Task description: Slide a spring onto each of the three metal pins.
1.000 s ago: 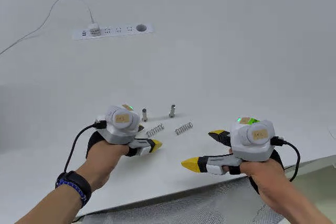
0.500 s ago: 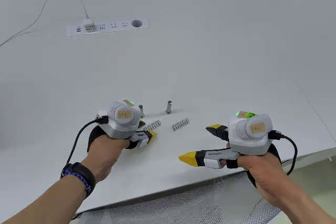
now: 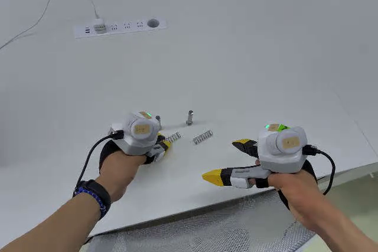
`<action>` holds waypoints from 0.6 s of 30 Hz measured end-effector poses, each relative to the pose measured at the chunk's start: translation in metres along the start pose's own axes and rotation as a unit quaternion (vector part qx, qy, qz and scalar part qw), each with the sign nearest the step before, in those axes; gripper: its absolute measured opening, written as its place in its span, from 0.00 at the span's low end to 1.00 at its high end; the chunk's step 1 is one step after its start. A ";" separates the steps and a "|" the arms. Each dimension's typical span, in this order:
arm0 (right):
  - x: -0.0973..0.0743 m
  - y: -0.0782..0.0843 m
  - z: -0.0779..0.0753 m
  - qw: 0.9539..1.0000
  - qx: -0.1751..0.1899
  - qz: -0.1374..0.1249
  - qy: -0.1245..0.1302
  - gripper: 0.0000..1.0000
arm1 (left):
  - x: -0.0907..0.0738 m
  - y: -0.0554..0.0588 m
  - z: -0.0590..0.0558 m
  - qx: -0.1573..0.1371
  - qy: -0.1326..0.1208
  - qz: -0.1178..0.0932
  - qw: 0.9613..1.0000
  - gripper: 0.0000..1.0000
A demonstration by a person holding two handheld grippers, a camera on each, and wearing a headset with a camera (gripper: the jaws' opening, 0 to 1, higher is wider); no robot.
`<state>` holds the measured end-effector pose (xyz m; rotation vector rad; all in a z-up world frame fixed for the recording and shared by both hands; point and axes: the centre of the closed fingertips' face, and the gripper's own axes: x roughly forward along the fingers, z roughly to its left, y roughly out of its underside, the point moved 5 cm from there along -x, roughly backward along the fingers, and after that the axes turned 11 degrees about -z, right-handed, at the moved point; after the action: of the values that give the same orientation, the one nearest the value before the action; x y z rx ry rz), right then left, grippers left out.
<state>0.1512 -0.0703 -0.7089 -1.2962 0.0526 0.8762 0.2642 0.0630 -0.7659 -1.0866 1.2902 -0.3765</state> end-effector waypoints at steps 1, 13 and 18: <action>0.000 0.000 0.000 1.000 0.000 0.001 -0.001 0.79 | 0.000 0.000 0.000 -0.006 0.000 -0.002 1.000 0.12; 0.003 0.002 0.004 1.000 0.005 0.001 -0.007 0.77 | -0.016 0.008 0.002 -0.077 -0.008 -0.012 0.997 0.11; 0.003 0.002 0.004 1.000 0.010 -0.002 -0.008 0.76 | -0.026 0.012 -0.001 -0.082 -0.003 -0.012 0.997 0.11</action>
<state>0.1506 -0.0649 -0.7104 -1.2711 0.0462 0.8805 0.2515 0.0885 -0.7603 -1.2420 1.3216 -0.2884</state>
